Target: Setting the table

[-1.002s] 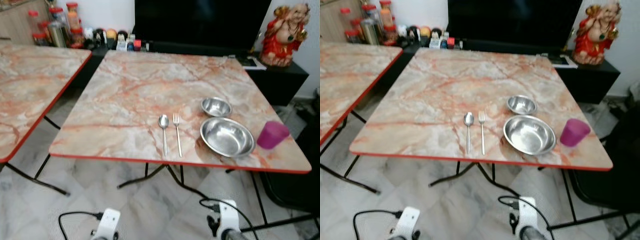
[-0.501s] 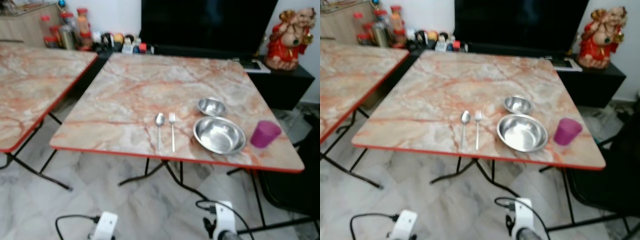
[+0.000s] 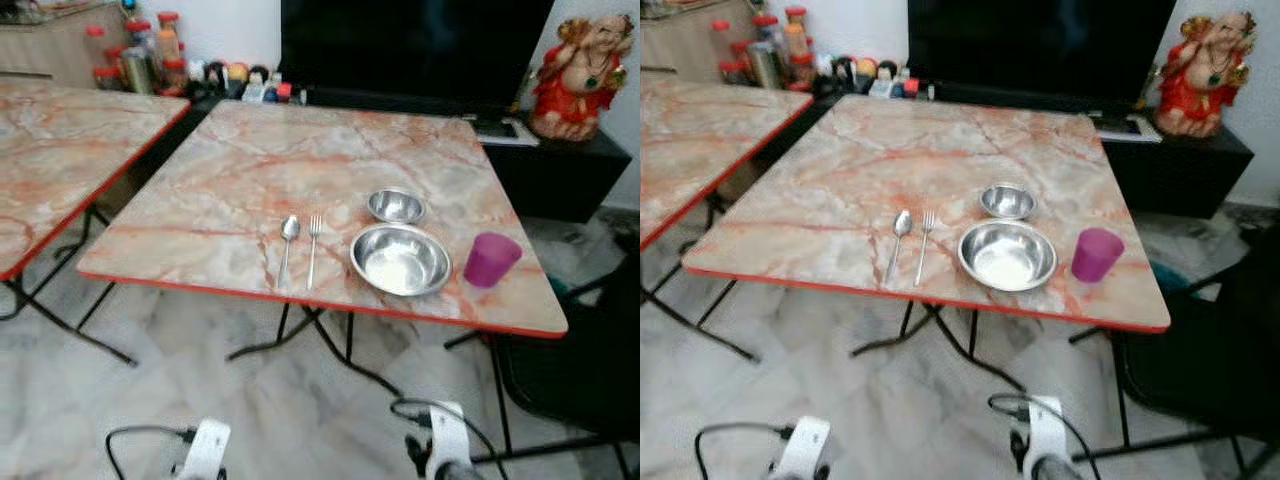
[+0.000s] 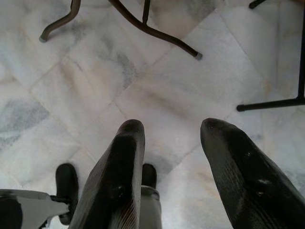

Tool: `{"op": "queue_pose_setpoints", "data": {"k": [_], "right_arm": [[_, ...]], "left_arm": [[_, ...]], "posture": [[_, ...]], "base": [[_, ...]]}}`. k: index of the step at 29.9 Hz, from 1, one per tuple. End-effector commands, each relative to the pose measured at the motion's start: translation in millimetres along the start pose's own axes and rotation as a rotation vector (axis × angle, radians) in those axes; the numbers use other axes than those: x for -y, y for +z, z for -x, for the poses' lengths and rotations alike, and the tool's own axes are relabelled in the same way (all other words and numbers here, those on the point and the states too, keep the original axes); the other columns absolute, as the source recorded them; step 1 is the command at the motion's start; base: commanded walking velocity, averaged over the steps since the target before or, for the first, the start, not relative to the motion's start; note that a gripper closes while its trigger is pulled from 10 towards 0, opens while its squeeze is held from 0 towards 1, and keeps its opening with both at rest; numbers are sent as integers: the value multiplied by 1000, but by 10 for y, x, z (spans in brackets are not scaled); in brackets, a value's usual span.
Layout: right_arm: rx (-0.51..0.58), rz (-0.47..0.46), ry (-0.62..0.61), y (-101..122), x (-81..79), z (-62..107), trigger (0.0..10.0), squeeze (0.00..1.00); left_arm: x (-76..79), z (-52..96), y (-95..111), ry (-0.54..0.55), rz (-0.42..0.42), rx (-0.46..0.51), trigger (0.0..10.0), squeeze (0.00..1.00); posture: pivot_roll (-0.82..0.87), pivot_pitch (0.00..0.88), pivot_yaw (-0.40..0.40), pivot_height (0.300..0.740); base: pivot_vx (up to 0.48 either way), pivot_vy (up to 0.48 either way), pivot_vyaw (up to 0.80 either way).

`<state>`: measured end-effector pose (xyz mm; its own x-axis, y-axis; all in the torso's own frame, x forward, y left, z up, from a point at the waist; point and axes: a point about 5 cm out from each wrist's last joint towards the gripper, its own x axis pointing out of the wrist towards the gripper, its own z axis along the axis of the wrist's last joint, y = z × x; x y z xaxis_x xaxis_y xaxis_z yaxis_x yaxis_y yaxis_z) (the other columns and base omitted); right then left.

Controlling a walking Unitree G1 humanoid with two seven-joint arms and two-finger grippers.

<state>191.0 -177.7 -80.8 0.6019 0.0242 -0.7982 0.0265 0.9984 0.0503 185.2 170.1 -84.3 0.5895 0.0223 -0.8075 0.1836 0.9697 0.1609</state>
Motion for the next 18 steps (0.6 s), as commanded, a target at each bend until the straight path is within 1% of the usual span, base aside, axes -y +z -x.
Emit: {"op": "queue_pose_setpoints", "data": {"k": [1,8,14,16,18], "right_arm": [[20,0,8,60,-35,-13,10000,0],[22,6,7,67,-37,-15,10000,0],[18,-4,7,71,-38,-17,10000,0],[16,-9,12,70,-41,-17,10000,0],[10,7,6,64,-34,-16,10000,0]], "left_arm": [[-45,-2,17,7,1,6,10000,0],[-49,-6,43,9,-5,18,10000,0],[-55,-6,48,16,-10,20,10000,0],[-55,-6,45,15,-9,19,10000,0],[-56,-5,40,14,-7,18,10000,0]], "posture": [[8,0,-62,740],[10,0,-64,740],[9,0,-64,740],[8,0,-65,740],[8,0,-65,740]], "base": [[0,0,0],[0,0,0],[0,-382,0],[0,-405,-781],[0,-405,-763]]}}
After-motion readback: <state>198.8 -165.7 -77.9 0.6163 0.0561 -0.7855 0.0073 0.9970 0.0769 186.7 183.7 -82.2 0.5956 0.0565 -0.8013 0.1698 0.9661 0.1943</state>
